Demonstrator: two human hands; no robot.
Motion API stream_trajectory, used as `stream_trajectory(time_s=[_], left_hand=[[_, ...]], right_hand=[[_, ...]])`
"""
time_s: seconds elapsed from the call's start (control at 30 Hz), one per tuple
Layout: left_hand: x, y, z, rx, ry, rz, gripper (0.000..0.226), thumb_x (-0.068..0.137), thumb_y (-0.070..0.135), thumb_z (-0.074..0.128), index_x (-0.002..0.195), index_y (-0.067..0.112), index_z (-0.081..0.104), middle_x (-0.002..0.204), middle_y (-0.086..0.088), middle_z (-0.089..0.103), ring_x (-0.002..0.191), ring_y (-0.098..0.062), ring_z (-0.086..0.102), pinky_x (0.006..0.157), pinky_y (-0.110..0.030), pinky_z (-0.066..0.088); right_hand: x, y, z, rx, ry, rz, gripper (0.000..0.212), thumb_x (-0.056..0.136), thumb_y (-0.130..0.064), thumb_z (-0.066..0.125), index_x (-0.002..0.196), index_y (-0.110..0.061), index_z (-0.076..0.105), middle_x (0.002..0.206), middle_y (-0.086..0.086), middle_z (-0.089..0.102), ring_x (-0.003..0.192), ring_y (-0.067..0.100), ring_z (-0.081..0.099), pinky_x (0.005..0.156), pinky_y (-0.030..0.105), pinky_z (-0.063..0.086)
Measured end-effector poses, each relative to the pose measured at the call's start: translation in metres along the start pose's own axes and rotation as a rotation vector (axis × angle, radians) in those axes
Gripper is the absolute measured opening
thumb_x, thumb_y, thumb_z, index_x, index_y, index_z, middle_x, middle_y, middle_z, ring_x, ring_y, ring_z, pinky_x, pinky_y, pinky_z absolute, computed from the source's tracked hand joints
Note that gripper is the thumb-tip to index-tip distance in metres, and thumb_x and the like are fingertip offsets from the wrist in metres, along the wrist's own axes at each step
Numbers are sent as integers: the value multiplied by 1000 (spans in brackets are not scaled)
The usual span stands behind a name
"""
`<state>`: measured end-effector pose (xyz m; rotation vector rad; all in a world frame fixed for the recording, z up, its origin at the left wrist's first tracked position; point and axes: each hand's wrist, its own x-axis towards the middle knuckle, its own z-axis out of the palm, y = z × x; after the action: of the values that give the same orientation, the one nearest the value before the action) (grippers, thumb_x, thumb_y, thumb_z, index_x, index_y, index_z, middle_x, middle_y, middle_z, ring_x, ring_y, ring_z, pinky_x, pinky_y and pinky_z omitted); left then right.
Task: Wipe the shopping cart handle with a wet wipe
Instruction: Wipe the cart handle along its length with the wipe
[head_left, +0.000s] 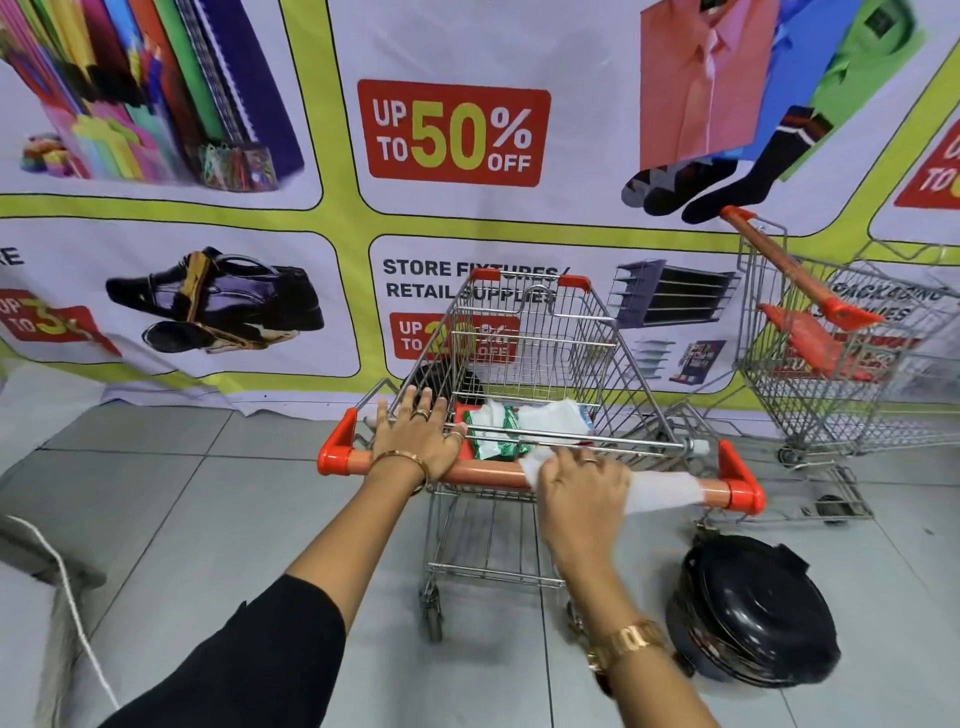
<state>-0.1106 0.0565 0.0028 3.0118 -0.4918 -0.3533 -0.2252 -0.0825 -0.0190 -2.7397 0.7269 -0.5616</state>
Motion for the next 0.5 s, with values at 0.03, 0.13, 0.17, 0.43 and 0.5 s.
stream_trajectory(time_s=[0.03,0.13,0.17,0.43,0.5], left_hand=[[0,1,0,-6,3,3,59,95,46,18,148,21,9,159,-1,-1,147,-19,-10,117,-49,-11],[1,-2,1,-31,12,-1,59,96,45,20,148,21,10,159,0,0,147,-19,-9,117,-49,-9],[1,-4,1,-40,12,-4,59,96,45,21,148,20,10,159,0,0,147,-19,-10,118,-49,-9],[0,-1,1,-42,-4,2,59,96,46,19,148,21,10,159,-1,-1,146,-19,-10,118,-49,-8],[0,-1,0,-27,-1,3,58,96,46,19,148,21,11,159,-1,0,147,-19,-10,118,-49,-8]], right_hand=[[-3,-15,5,2,-23,-46,57,83,-34,11,91,-11,63,84,13,67,86,30,52,84,38,32],[-12,-37,15,-32,-34,-211,41,88,-35,25,93,-20,63,83,3,69,80,26,58,79,36,32],[-13,-33,15,-47,-27,-267,35,87,-35,30,94,-23,63,81,1,69,78,24,59,77,34,29],[9,93,-18,-52,101,-34,47,87,-33,24,92,-11,65,81,11,63,79,30,52,79,39,33],[11,90,-17,-52,134,13,45,84,-32,27,85,-10,66,77,15,64,77,32,52,78,40,29]])
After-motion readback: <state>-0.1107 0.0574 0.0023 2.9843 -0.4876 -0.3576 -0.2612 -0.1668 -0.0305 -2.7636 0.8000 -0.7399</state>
